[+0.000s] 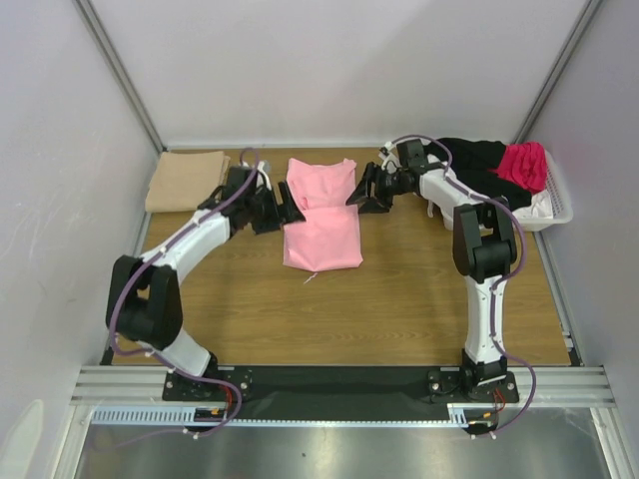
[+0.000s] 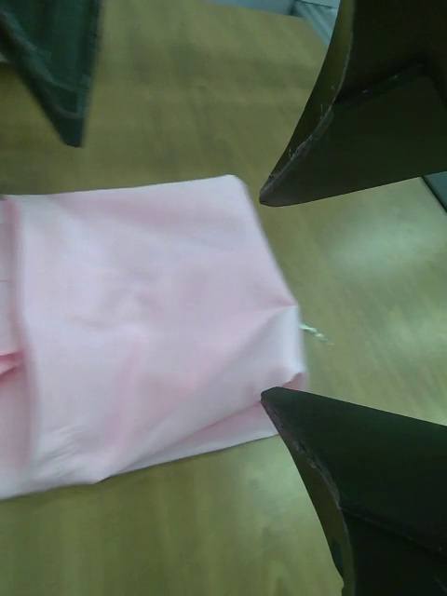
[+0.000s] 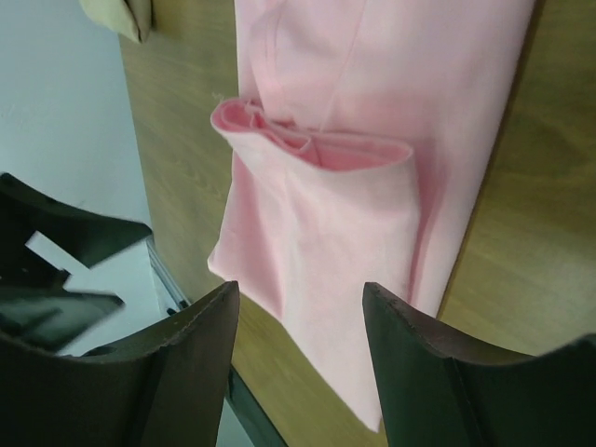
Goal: Fold and stack the t-shirts
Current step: Fold the tshirt
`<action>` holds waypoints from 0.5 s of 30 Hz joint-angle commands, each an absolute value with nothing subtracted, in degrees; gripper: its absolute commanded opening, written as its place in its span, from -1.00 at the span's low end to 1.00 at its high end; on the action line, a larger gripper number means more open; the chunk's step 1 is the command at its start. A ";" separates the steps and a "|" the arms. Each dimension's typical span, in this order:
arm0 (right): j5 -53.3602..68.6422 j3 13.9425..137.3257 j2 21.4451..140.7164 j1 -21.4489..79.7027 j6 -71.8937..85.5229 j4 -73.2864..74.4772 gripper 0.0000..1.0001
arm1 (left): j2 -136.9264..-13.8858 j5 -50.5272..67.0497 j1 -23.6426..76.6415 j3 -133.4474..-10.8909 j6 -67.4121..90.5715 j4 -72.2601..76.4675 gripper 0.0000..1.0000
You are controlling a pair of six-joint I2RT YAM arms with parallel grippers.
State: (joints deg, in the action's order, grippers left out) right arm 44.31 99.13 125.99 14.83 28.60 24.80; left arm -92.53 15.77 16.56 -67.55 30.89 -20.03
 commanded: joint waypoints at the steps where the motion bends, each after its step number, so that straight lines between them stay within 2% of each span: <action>1: 44.03 96.60 120.59 16.78 26.63 23.38 0.22 | -87.55 20.12 17.75 -57.78 30.41 -11.80 0.69; 7: 42.54 96.76 119.88 20.21 27.06 20.14 0.14 | -86.40 21.70 17.93 -48.44 30.23 -0.28 0.68; 15: 43.24 103.80 129.10 25.66 35.59 9.33 0.04 | -87.80 24.35 18.02 -40.44 34.63 16.60 0.68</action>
